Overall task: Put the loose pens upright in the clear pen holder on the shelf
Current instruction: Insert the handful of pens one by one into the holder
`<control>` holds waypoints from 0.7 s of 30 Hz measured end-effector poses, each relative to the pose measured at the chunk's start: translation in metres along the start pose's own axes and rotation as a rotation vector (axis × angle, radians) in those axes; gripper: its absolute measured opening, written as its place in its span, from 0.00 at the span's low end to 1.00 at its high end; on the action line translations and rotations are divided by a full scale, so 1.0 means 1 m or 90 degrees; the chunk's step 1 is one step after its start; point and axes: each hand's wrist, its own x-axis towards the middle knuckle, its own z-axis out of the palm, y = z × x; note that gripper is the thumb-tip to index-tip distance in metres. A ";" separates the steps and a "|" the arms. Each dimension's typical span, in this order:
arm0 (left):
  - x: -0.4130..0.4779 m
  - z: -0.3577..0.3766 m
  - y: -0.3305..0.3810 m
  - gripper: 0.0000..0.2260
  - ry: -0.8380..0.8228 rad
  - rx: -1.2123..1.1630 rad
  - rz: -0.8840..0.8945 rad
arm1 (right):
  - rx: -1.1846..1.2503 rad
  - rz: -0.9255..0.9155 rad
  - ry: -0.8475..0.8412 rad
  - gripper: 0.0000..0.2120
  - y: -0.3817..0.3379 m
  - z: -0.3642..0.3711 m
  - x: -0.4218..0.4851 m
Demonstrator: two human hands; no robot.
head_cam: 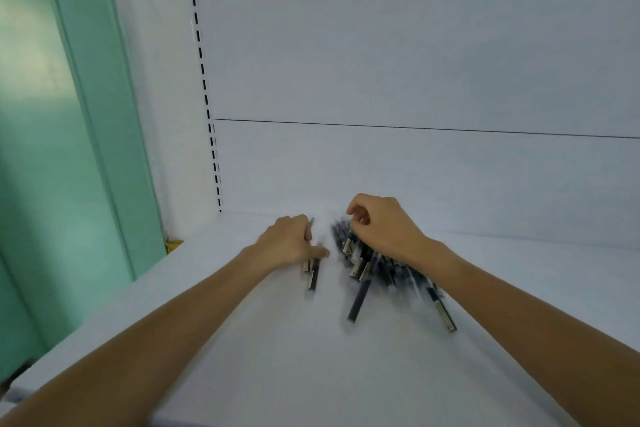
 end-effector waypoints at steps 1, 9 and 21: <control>-0.001 -0.003 -0.006 0.16 -0.010 0.010 0.000 | -0.002 -0.002 0.005 0.11 -0.004 0.003 0.001; -0.015 -0.024 -0.043 0.06 -0.027 0.016 0.001 | -0.193 -0.008 -0.108 0.12 -0.048 0.040 0.009; -0.038 -0.020 -0.061 0.12 0.015 0.225 -0.002 | -0.315 0.161 -0.132 0.15 -0.088 0.059 0.019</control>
